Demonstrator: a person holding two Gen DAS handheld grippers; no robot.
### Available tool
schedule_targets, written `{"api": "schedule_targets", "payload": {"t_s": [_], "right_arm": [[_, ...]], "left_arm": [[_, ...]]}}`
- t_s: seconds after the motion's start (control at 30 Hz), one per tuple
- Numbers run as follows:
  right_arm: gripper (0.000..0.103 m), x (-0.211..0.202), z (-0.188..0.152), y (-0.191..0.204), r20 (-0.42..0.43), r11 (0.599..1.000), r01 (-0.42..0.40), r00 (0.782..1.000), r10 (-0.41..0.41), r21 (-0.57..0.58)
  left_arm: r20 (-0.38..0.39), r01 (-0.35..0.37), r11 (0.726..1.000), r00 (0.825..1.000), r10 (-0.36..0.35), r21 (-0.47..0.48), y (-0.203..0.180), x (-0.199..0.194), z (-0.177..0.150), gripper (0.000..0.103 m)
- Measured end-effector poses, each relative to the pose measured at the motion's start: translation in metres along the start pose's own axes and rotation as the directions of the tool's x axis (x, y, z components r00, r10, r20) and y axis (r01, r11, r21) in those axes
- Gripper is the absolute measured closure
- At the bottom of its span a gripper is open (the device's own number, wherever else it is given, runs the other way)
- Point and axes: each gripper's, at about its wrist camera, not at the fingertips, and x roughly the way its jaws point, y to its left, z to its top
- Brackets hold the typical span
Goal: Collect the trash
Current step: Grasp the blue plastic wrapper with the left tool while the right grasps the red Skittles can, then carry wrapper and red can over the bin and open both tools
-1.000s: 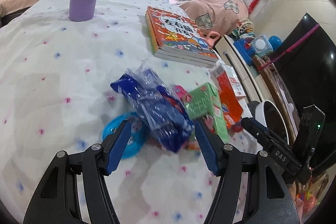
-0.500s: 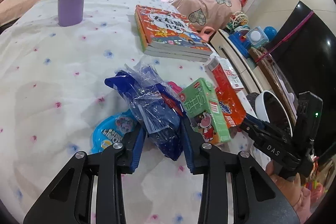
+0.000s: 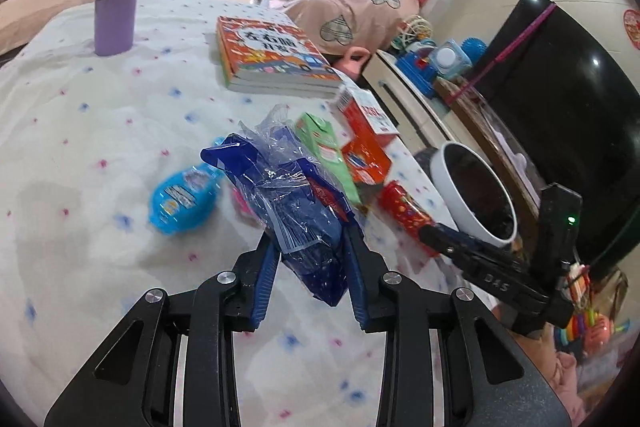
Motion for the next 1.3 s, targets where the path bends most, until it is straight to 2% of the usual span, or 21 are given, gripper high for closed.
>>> {"api": "schedule_targets", "payload": {"t_s": [0.17, 0.3, 0.43, 0.67, 1.0, 1.3], "right_arm": [[0.059, 0.006, -0.001, 0.001, -0.034, 1.000, -0.002, 0.999, 0.002, 0.003], [0.059, 0.015, 0.008, 0.009, -0.048, 0.999, 0.007, 0.999, -0.008, -0.039], [0.064, 0.026, 0.007, 0.016, -0.077, 0.996, 0.029, 0.996, -0.035, -0.081], [0.066, -0.009, -0.004, 0.001, -0.010, 0.999, 0.033, 0.999, -0.033, -0.034], [0.067, -0.079, -0.010, -0.044, 0.111, 0.995, 0.062, 0.991, -0.070, 0.078], [0.067, -0.105, -0.012, -0.086, 0.154, 0.982, 0.098, 0.980, -0.123, 0.160]], "left_arm": [[-0.003, 0.002, 1.000, 1.000, -0.002, 0.012, -0.006, -0.004, -0.006, 0.072], [-0.007, 0.007, 1.000, 1.000, -0.007, 0.020, -0.010, -0.004, -0.006, 0.072], [-0.009, 0.027, 0.999, 1.000, -0.026, 0.047, -0.023, -0.005, -0.007, 0.072], [-0.039, 0.071, 0.990, 0.997, -0.066, 0.120, -0.060, 0.009, -0.010, 0.072], [-0.090, 0.145, 0.964, 0.988, -0.128, 0.221, -0.119, 0.030, -0.012, 0.072], [-0.142, 0.183, 0.935, 0.979, -0.146, 0.303, -0.169, 0.056, -0.014, 0.072]]}}
